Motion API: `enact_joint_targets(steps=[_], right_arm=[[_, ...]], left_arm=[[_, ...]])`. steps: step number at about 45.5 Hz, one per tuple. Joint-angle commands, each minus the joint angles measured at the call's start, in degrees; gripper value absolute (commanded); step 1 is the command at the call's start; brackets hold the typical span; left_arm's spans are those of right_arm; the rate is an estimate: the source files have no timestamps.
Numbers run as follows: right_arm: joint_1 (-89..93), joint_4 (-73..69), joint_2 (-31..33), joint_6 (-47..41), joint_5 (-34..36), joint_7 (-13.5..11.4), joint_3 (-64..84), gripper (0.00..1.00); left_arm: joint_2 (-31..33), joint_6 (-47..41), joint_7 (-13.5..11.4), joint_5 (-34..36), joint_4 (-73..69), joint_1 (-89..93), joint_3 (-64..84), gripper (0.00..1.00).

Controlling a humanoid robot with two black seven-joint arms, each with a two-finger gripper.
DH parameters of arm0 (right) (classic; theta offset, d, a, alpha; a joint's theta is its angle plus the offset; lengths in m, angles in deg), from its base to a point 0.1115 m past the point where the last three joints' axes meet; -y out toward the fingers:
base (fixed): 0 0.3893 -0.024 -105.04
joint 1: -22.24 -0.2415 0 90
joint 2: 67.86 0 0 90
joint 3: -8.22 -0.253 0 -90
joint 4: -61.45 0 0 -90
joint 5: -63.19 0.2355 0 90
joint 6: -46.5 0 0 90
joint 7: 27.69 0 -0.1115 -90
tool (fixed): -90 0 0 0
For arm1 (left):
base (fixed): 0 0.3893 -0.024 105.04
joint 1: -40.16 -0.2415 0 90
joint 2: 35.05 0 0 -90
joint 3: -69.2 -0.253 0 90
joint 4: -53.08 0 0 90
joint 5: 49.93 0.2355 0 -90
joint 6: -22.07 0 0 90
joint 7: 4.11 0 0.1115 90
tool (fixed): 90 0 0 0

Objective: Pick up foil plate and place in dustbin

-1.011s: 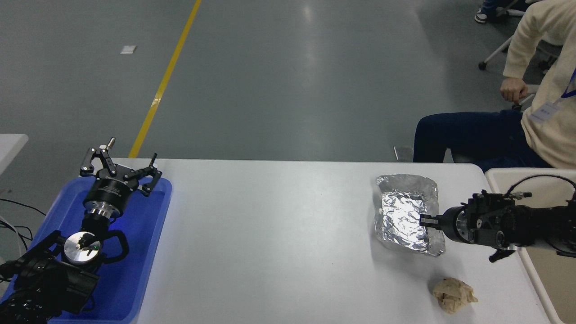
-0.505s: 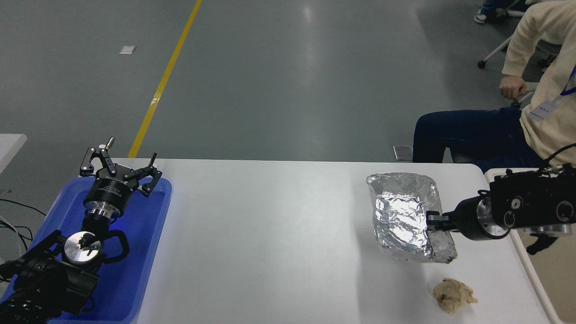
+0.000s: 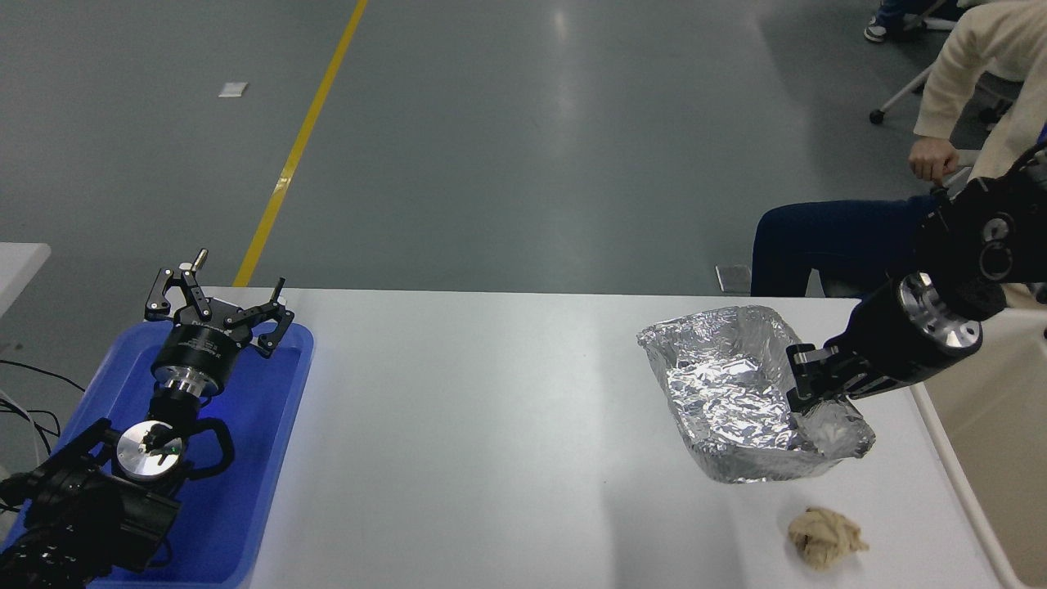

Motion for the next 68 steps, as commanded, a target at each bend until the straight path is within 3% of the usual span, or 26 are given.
enact_joint_targets(steps=[1, 11, 35, 50, 59, 68], right_arm=[[-11.62, -0.40, 0.91, -4.61, 0.15, 0.15, 3.15, 0.00], [-21.29, -0.40, 2.41, -4.61, 2.79, 0.23, 7.72, 0.00], [-19.89, 0.48, 2.58, -4.61, 2.79, 0.15, 15.00, 0.00], [-17.79, 4.07, 12.51, -4.18, 1.47, -0.21, 29.95, 0.00], [-7.51, 13.03, 20.68, 0.91, 1.56, -0.29, 31.80, 0.00], [10.59, 23.67, 23.67, 11.72, 2.70, -0.21, 28.38, 0.00]], left_arm=[[-0.01, 0.00, 0.00, -0.01, 0.00, 0.00, 0.00, 1.00], [0.08, 0.00, 0.08, -0.01, 0.00, 0.00, 0.00, 1.00], [-0.01, 0.00, 0.00, -0.01, 0.00, 0.00, 0.00, 1.00], [0.08, 0.00, 0.00, -0.01, 0.00, 0.00, 0.00, 1.00], [-0.01, 0.00, 0.00, -0.01, 0.00, 0.00, -0.09, 1.00], [-0.01, -0.09, 0.00, -0.10, 0.00, 0.00, 0.00, 1.00]])
